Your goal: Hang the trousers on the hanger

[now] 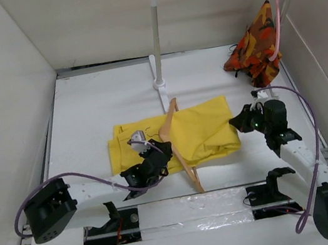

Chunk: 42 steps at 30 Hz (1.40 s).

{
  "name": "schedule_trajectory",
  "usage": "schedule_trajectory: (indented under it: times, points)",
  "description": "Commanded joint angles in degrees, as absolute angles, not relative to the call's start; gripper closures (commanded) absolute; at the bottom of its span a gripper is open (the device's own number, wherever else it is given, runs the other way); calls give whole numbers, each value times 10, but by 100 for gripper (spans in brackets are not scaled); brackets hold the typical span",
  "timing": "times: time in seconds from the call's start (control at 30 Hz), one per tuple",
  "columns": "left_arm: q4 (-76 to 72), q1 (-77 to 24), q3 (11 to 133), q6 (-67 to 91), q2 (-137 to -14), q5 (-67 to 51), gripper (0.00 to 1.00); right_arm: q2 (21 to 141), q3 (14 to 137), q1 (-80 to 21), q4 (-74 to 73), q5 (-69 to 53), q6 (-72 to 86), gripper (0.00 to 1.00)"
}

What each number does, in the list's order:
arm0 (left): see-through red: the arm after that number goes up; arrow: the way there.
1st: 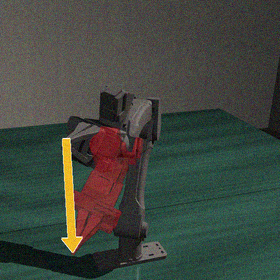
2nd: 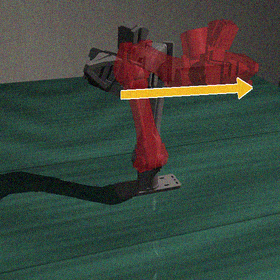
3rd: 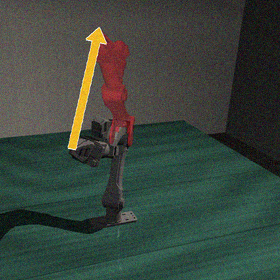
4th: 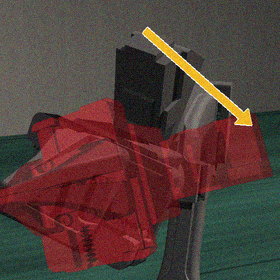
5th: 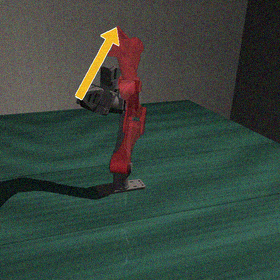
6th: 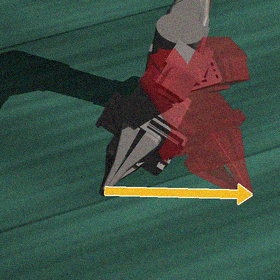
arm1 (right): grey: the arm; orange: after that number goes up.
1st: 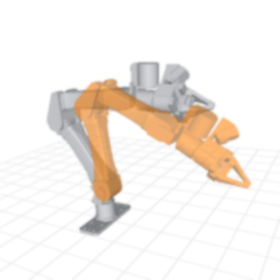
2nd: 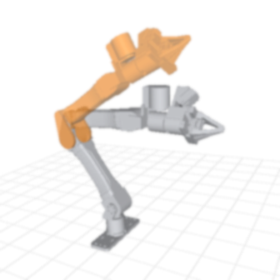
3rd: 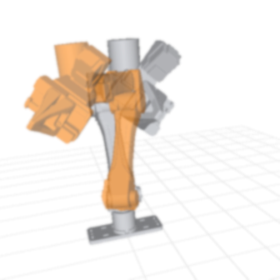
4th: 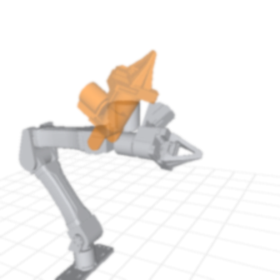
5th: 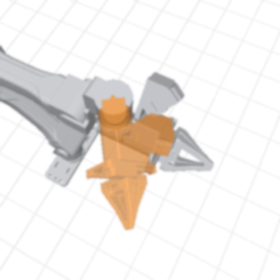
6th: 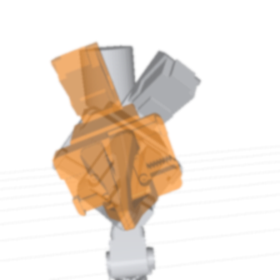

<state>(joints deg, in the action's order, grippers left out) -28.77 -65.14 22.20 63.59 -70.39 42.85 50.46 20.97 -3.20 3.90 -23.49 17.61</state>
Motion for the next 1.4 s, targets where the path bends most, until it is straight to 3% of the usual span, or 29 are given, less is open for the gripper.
schedule_trajectory:
  times: [0.0,0.33,0.7,0.73,0.77,0.9,0.97,1.07,1.13,1.2,1.23,1.33,1.37]
  points:
    - [-177,-648,194,599,-656,479,100,487,238,6,37,-231,150,100]
    - [-169,-624,191,545,-597,459,100,502,231,32,35,-262,147,100]
    - [-166,-657,304,478,-613,478,100,499,227,32,21,-247,149,98]
    - [-158,-664,318,467,-613,479,100,492,228,32,20,-250,149,93]
    - [-151,-669,346,461,-616,482,100,489,229,32,18,-255,150,78]
    - [-152,-697,394,428,-617,496,100,461,265,32,-37,-268,133,33]
    - [-153,-705,424,409,-620,489,100,428,286,22,-61,-278,133,26]
    - [-157,-712,451,389,-623,492,100,398,320,-9,-93,-269,137,25]
    - [-163,-717,461,378,-627,489,100,372,333,-51,-102,-267,150,30]
    - [-160,-717,485,363,-634,490,100,353,336,-112,-87,-272,194,84]
    - [-158,-717,492,359,-640,489,100,348,334,-139,-64,-272,212,100]
    - [-162,-717,522,342,-652,476,100,340,316,-258,-6,-232,281,98]
    - [-163,-717,539,338,-656,473,100,344,316,-289,10,-189,293,90]
